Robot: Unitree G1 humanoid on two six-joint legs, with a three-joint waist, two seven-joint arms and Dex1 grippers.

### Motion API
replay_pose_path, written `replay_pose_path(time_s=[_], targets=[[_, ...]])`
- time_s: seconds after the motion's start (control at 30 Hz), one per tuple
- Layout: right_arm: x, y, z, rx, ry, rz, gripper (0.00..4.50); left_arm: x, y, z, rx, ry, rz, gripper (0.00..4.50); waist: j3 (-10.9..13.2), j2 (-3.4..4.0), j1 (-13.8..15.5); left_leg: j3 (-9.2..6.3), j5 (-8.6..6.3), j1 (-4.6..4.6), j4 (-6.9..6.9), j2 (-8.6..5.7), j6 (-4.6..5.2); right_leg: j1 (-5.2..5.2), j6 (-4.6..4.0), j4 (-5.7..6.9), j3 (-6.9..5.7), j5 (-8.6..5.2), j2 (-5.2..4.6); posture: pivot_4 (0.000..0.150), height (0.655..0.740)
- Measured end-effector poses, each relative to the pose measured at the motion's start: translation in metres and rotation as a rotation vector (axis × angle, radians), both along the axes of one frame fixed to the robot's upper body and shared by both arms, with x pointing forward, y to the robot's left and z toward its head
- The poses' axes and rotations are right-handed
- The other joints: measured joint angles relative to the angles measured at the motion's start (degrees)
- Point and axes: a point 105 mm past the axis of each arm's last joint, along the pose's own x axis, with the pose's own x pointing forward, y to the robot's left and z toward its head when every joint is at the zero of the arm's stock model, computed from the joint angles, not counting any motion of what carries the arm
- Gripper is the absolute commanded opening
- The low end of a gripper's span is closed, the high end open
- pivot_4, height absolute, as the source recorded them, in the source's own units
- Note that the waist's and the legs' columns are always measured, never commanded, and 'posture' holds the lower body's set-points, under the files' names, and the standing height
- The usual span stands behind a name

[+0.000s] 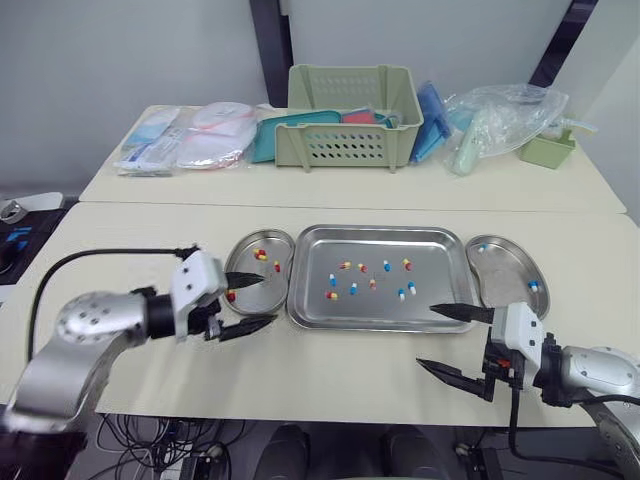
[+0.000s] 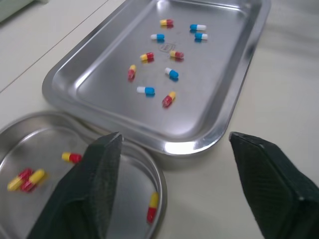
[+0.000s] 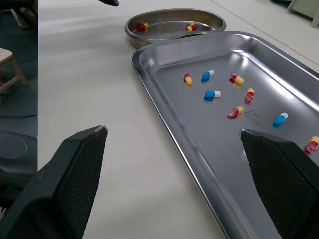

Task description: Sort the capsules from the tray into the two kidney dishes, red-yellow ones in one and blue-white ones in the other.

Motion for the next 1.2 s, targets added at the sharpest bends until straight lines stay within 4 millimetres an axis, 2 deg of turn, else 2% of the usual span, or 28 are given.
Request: replay_pose_path(time_s=[0.2, 0.37, 0.53, 0.7, 0.97, 1.1, 1.2], targets=[[0.004, 0.005, 0.002, 0.01, -0.006, -0.013, 4.5, 0.03, -0.031, -0.003, 0.127, 0.01, -0.189, 3.24, 0.0, -0.01, 0.0, -0.05, 0.0, -0.09, 0.07, -0.04, 0.0, -0.01, 0.0, -0.01, -0.06, 0.0, 0.01, 0.15, 0.74], [0.003, 0.009, 0.001, 0.017, 0.003, -0.017, 4.5, 0.043, -0.057, -0.011, 0.163, 0.052, -0.281, 3.24, 0.0, -0.03, -0.2, -0.11, 0.0, -0.13, 0.13, -0.04, 0.0, -0.03, 0.0, 0.02, -0.1, 0.0, 0.02, 0.15, 0.74], [0.002, 0.01, 0.002, 0.024, 0.007, -0.025, 4.5, 0.048, -0.062, -0.025, 0.209, 0.11, -0.305, 1.72, 0.0, -0.03, -0.5, -0.15, 0.01, -0.13, 0.14, -0.04, 0.0, -0.03, 0.0, 0.03, -0.12, 0.0, 0.03, 0.15, 0.74], [0.001, 0.01, 0.001, 0.028, 0.02, -0.032, 4.5, 0.052, -0.062, -0.035, 0.229, 0.129, -0.292, 1.72, 0.0, -0.03, -0.4, -0.2, 0.0, -0.17, 0.17, -0.05, 0.0, -0.02, 0.0, 0.03, -0.16, 0.0, 0.03, 0.15, 0.74], [-0.001, 0.012, 0.003, 0.031, 0.01, -0.036, 4.5, 0.065, -0.072, -0.039, 0.228, 0.117, -0.258, 1.72, 0.0, -0.04, -0.3, -0.22, 0.0, -0.19, 0.21, -0.06, 0.0, -0.02, 0.01, 0.02, -0.18, 0.0, 0.02, 0.15, 0.74], [-0.001, 0.011, 0.002, 0.03, 0.015, -0.04, 4.5, 0.065, -0.072, -0.05, 0.254, 0.155, -0.256, 1.72, 0.0, -0.04, -0.5, -0.23, 0.01, -0.18, 0.2, -0.06, 0.0, -0.02, 0.01, 0.03, -0.18, 0.0, 0.03, 0.15, 0.74], [-0.001, 0.011, 0.002, 0.03, 0.018, -0.045, 4.5, 0.068, -0.075, -0.049, 0.257, 0.153, -0.255, 1.72, 0.0, -0.04, -0.4, -0.23, 0.01, -0.2, 0.22, -0.07, 0.0, -0.01, 0.01, 0.03, -0.18, 0.0, 0.02, 0.15, 0.74]])
